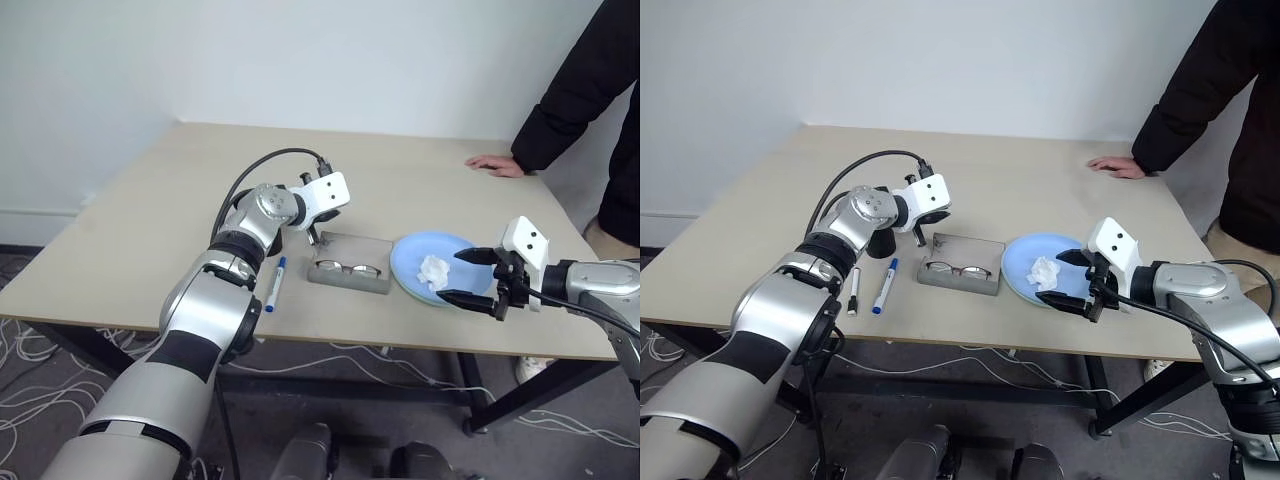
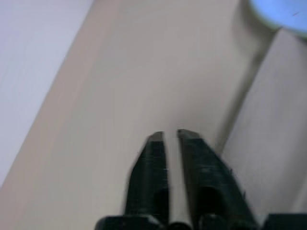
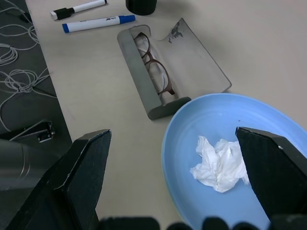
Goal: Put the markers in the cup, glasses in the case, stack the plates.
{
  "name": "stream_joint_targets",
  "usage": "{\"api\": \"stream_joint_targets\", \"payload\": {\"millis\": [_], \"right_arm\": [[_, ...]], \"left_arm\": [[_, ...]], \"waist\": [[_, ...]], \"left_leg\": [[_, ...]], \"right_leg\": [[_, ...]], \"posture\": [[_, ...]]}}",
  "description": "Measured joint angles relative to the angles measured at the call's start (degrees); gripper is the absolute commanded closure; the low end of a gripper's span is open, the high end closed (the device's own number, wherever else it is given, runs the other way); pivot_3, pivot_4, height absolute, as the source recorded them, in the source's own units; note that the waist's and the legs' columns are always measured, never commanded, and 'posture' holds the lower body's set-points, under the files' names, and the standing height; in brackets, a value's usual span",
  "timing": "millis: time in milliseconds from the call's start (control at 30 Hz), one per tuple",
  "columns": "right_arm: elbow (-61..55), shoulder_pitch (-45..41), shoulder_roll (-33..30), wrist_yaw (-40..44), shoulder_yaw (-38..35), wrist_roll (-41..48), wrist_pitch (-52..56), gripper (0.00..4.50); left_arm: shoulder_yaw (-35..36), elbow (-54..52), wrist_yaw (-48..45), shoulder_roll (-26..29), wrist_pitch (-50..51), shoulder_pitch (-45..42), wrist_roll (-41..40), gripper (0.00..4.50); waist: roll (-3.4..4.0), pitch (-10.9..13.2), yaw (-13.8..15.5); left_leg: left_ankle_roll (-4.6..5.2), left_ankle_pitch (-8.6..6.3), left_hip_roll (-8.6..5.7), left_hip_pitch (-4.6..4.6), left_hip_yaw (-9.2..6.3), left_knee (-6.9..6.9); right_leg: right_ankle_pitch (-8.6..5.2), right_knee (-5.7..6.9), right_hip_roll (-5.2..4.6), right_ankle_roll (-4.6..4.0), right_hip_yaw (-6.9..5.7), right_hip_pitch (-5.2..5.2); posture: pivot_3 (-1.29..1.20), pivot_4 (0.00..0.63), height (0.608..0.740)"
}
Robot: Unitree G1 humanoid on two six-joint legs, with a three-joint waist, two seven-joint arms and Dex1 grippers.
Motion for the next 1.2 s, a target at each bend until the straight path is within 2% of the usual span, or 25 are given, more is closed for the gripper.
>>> {"api": "stream_joint_targets", "payload": {"millis": [333,467,733,1200], "right_arm": [[-1.73,0.57,0.00,-0.49,-0.45,0.67,1.62,0.00],[-3.14,0.95,-0.01,-0.77,-1.00,1.24,2.51,0.00],[-5.55,2.78,-0.02,-2.13,-2.48,2.49,4.60,0.00],[-8.30,4.97,-0.01,-4.79,-3.09,4.58,6.79,0.00]], "left_arm": [[-1.71,2.38,16.95,-1.61,3.28,1.25,5.84,4.48],[-1.79,3.07,19.74,-2.48,4.34,1.78,6.48,4.48],[-2.00,3.22,19.83,-4.56,4.37,3.68,7.76,4.48],[-3.17,2.94,11.99,-2.81,-0.18,3.79,10.79,4.48]], "waist": [[-0.01,0.00,-0.01],[-0.02,0.00,0.20],[-0.01,-0.01,0.71],[0.00,-0.05,0.74]], "left_leg": [[0.00,0.00,-0.01,-0.02,0.00,0.00],[0.00,0.00,-0.01,-0.07,0.00,0.01],[0.00,0.00,-0.01,-0.27,0.01,0.03],[0.00,0.00,-0.01,-0.27,0.06,0.02]], "right_leg": [[0.04,0.00,0.00,0.03,0.00,-0.01],[0.04,-0.01,-0.01,0.03,-0.01,-0.04],[0.11,-0.02,-0.01,0.00,-0.01,-0.17],[0.12,-0.07,-0.04,-0.04,-0.03,-0.12]], "posture": [[0.00,0.000,0.701],[0.00,0.000,0.701],[0.00,0.000,0.701],[0.00,0.000,0.701]]}}
